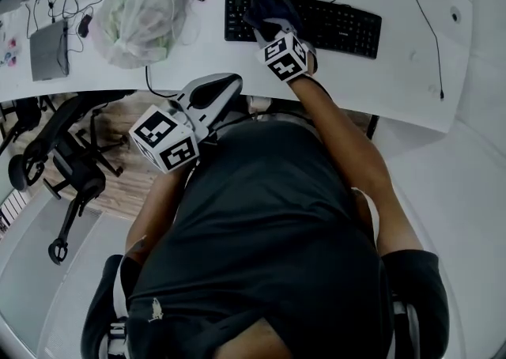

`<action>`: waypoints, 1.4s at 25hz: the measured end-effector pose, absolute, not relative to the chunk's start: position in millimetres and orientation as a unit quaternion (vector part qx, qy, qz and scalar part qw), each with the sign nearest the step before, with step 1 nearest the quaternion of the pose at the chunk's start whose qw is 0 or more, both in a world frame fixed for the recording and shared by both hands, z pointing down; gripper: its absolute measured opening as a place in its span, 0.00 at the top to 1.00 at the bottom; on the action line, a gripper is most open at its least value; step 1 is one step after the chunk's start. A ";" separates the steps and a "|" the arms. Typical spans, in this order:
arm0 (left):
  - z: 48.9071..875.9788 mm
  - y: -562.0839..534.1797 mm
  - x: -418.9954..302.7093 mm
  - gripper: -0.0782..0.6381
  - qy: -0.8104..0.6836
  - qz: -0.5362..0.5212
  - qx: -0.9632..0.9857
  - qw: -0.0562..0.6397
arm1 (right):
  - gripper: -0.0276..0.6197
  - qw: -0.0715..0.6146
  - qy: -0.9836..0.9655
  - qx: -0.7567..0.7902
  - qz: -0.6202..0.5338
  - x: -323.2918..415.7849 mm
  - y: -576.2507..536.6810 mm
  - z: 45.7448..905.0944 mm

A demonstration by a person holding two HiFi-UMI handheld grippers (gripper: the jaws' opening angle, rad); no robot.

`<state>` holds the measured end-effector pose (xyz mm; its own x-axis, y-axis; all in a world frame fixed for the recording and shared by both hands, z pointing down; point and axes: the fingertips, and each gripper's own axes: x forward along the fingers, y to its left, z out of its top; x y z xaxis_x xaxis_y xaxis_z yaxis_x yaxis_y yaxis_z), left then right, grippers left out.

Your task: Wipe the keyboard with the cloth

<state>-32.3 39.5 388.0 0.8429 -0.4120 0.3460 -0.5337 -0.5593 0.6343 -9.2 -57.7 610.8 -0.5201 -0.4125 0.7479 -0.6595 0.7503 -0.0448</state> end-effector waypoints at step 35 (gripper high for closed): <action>348.6 -94.4 -284.3 0.88 -0.424 -0.027 0.861 0.279 | 0.88 0.051 -0.884 0.393 0.248 27.3 -99.7 336.1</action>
